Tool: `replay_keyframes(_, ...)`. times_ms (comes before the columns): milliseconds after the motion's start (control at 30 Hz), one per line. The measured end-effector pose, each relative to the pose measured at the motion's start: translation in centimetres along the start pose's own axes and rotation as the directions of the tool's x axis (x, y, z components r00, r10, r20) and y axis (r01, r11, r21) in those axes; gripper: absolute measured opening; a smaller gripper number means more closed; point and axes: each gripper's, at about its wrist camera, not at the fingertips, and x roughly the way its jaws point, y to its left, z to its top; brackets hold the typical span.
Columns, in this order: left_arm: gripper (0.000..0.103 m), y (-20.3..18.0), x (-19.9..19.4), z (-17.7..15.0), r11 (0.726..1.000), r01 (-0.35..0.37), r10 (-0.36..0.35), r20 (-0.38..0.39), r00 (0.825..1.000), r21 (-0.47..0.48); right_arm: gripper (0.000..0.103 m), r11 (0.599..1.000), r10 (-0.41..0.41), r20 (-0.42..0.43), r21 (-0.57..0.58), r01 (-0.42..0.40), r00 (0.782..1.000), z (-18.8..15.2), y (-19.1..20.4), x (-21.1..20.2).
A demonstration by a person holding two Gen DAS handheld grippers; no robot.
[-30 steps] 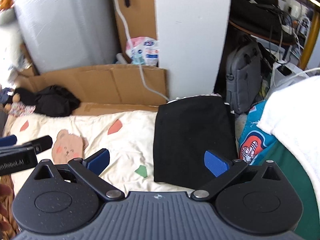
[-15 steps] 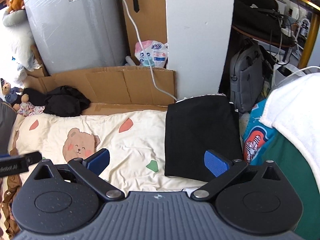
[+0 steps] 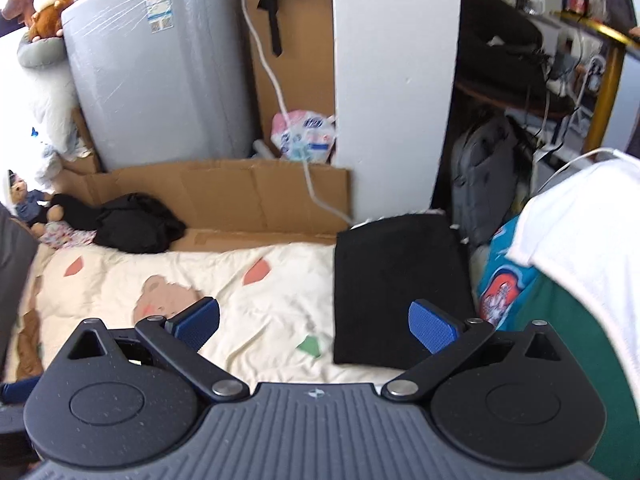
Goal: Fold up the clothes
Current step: 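Open both grippers and withdraw them from the placed shorts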
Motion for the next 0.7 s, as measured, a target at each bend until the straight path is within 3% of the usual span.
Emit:
replay_keyframes(333,0.103,1.4,-0.8,0.8,1.000,-0.007,0.007,0.021,1.000,0.016,0.103,0.998,0.055,-0.029,0.001,-0.055,0.998,-1.9,1.4,-1.0)
replay_keyframes(700,0.103,1.1,-1.9,-1.6,0.997,-0.011,0.009,0.021,1.000,0.071,0.103,0.989,0.117,-0.079,-0.083,-0.123,0.990,-5.7,3.1,-2.0)
